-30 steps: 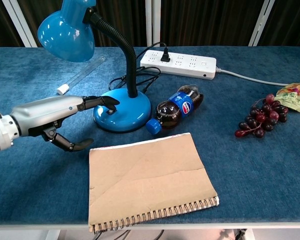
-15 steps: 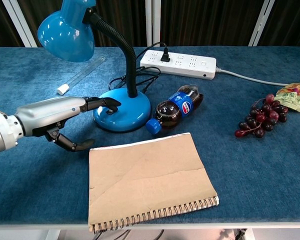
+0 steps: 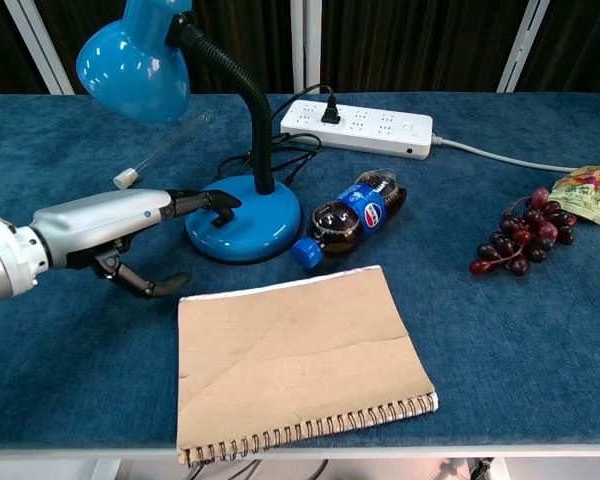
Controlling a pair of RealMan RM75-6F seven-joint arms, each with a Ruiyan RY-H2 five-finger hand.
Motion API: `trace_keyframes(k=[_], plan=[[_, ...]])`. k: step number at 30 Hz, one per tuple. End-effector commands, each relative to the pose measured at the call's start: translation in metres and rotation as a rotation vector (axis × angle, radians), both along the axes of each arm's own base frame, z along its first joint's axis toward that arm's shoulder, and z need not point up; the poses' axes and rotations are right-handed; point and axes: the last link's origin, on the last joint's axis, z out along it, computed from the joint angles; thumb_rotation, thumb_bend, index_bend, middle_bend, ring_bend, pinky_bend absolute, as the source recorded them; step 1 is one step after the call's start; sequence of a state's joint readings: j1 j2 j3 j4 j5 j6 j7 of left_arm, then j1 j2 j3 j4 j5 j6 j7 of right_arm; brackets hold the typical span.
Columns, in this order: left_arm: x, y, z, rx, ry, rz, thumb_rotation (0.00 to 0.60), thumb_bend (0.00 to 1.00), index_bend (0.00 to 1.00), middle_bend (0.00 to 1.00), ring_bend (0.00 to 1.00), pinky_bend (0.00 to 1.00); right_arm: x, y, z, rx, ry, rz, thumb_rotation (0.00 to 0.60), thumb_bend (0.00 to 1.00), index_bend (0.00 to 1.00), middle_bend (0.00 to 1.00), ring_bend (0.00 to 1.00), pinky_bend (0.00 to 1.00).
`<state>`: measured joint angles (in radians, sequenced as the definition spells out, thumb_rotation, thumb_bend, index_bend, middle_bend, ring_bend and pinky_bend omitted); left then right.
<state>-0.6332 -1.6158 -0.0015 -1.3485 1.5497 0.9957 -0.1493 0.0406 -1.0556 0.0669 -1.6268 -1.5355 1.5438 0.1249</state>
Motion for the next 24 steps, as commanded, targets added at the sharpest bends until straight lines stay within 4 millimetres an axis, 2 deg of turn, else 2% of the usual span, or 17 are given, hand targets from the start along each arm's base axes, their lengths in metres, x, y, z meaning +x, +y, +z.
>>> trace_keyframes(k=[1, 6, 9, 14, 16, 19, 24], plan=[[0.003, 0.001, 0.013, 0.033, -0.030, -0.012, 0.600, 0.44, 0.03, 0.09, 0.00, 0.00, 0.001, -0.001, 0.000, 0.000, 0.000, 0.003, 0.600, 0.10, 0.00, 0.00, 0.00, 0.00], [0.000, -0.002, 0.039, 0.088, -0.037, -0.023, 0.600, 0.44, 0.03, 0.08, 0.00, 0.00, 0.003, -0.001, -0.002, 0.009, -0.002, 0.009, 0.600, 0.10, 0.00, 0.00, 0.00, 0.00], [-0.013, -0.009, 0.058, 0.126, 0.001, -0.012, 0.600, 0.44, 0.03, 0.08, 0.00, 0.00, 0.004, -0.001, -0.004, 0.011, -0.007, 0.015, 0.600, 0.10, 0.00, 0.00, 0.00, 0.00], [-0.061, -0.023, 0.099, 0.223, 0.132, 0.072, 0.600, 0.42, 0.03, 0.08, 0.00, 0.00, 0.008, 0.002, -0.002, 0.006, -0.009, 0.033, 0.600, 0.10, 0.00, 0.00, 0.00, 0.00], [-0.087, -0.027, 0.120, 0.305, 0.214, 0.109, 0.600, 0.36, 0.03, 0.08, 0.00, 0.00, 0.010, 0.003, -0.001, 0.003, -0.009, 0.039, 0.600, 0.10, 0.00, 0.00, 0.00, 0.00], [-0.114, -0.035, 0.146, 0.407, 0.272, 0.174, 0.600, 0.22, 0.03, 0.07, 0.00, 0.00, 0.010, 0.004, 0.000, 0.003, -0.004, 0.042, 0.600, 0.10, 0.00, 0.00, 0.00, 0.00], [-0.137, -0.038, 0.182, 0.541, 0.278, 0.241, 0.600, 0.17, 0.03, 0.07, 0.00, 0.00, 0.009, 0.002, -0.005, 0.012, 0.001, 0.039, 0.600, 0.10, 0.00, 0.00, 0.00, 0.00]])
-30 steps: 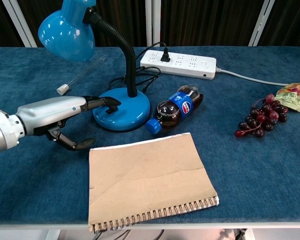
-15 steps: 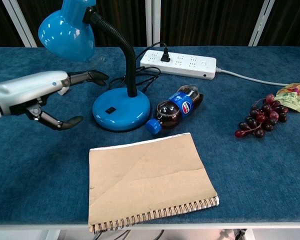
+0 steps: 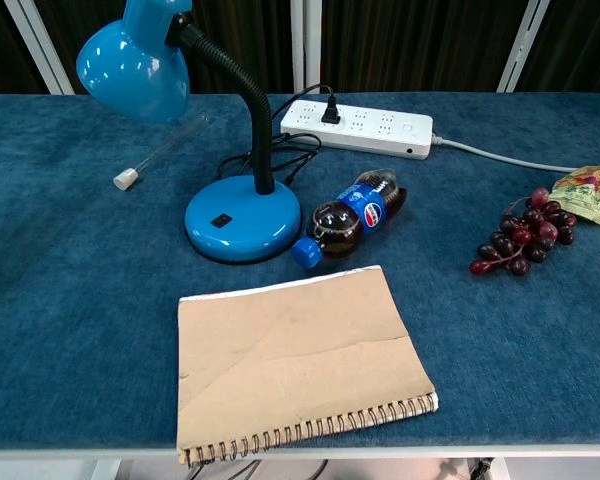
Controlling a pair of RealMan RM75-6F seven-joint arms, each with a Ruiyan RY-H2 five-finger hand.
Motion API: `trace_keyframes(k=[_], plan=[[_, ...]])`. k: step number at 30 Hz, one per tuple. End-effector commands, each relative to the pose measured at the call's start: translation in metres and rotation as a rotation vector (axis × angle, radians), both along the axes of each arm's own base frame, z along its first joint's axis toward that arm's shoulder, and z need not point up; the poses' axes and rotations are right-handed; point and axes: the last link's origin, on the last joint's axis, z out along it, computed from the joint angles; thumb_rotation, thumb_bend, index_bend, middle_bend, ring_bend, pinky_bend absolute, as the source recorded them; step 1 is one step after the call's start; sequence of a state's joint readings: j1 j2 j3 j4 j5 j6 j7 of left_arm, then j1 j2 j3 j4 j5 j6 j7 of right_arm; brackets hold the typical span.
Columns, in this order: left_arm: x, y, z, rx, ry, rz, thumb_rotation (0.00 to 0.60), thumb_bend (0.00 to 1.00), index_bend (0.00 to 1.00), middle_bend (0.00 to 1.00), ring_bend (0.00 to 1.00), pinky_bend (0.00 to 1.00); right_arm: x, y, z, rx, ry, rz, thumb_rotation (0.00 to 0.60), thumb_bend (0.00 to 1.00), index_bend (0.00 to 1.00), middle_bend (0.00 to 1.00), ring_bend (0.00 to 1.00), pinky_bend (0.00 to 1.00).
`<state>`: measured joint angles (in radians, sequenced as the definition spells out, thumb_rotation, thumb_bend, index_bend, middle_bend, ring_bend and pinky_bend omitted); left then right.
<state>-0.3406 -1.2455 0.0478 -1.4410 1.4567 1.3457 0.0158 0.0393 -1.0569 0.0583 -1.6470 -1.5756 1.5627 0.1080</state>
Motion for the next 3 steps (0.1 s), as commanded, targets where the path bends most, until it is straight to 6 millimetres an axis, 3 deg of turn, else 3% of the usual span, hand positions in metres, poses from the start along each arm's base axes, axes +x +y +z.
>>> trace_keyframes(k=[1, 3], plan=[[-0.0146, -0.0005, 0.0286, 0.108, 0.007, 0.020, 0.600, 0.16, 0.03, 0.06, 0.00, 0.00, 0.0005, -0.0012, -0.0033, 0.008, 0.006, 0.001, 0.600, 0.10, 0.00, 0.00, 0.00, 0.00], [-0.0153, -0.0003, 0.0366, 0.128, -0.011, 0.015, 0.600, 0.16, 0.03, 0.05, 0.00, 0.00, 0.0014, -0.0021, -0.0056, 0.015, 0.013, 0.003, 0.600, 0.10, 0.00, 0.00, 0.00, 0.00]])
